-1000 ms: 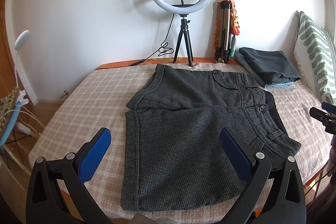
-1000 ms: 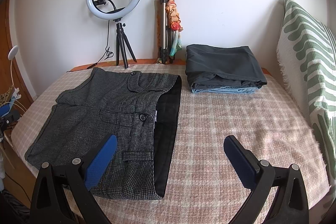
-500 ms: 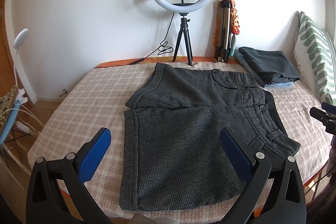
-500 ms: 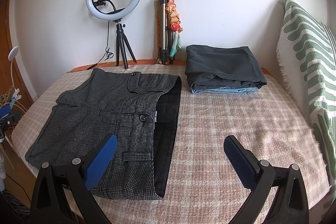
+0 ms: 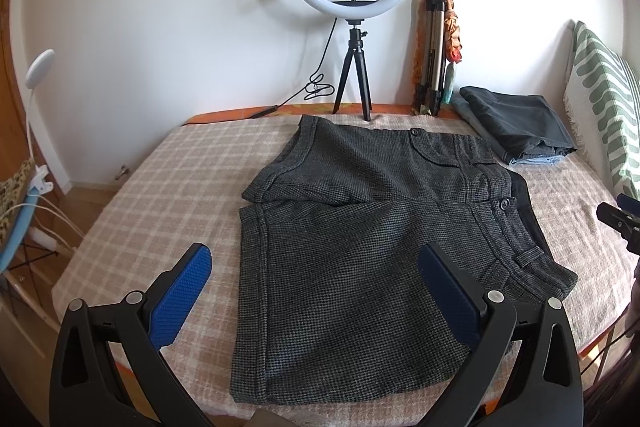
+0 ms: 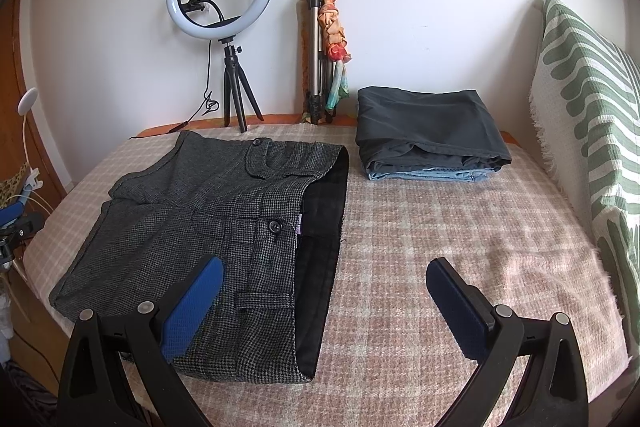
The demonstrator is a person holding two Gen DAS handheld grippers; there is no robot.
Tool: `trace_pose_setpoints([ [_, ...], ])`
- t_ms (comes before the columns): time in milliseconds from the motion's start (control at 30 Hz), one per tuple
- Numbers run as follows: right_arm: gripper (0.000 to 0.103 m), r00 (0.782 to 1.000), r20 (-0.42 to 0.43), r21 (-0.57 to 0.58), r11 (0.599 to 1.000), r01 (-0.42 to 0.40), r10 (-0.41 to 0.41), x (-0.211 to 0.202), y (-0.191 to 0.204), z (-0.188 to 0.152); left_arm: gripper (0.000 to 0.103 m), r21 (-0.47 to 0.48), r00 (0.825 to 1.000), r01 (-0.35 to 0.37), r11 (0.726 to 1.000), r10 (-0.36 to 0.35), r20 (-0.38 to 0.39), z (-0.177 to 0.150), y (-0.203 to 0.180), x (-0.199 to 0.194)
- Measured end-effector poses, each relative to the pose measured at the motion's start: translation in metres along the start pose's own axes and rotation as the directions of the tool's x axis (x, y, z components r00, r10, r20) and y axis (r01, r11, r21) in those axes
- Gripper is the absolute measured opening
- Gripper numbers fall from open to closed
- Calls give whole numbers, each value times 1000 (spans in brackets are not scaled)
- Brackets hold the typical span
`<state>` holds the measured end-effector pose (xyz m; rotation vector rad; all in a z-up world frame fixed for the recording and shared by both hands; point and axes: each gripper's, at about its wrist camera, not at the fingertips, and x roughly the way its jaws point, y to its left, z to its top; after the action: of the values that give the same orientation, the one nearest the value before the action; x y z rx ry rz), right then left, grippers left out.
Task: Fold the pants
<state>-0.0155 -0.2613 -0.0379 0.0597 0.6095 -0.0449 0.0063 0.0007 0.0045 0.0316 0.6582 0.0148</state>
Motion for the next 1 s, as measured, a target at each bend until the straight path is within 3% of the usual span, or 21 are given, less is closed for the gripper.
trace_pose_setpoints([
  [267, 103, 995, 49, 19, 996, -92, 91, 4, -4, 5, 101, -6, 1000, 12, 1000, -12, -17, 5, 11, 17],
  [433, 103, 996, 37, -10, 997, -76, 76, 17, -5, 15, 94, -51, 997, 70, 996, -72, -38, 18, 24, 30],
  [600, 103, 994, 7, -34, 994, -105, 106, 30, -10, 29, 85, -97, 991, 122, 988, -127, -45, 42, 37, 43],
  [867, 100, 991, -37, 9, 992, -126, 126, 54, -32, 59, 81, -34, 989, 115, 993, -118, -86, 82, 51, 79],
  [1000, 98, 992, -35, -29, 992, -119, 118, 63, -34, 76, 79, -42, 982, 142, 989, -146, -122, 103, 60, 104],
])
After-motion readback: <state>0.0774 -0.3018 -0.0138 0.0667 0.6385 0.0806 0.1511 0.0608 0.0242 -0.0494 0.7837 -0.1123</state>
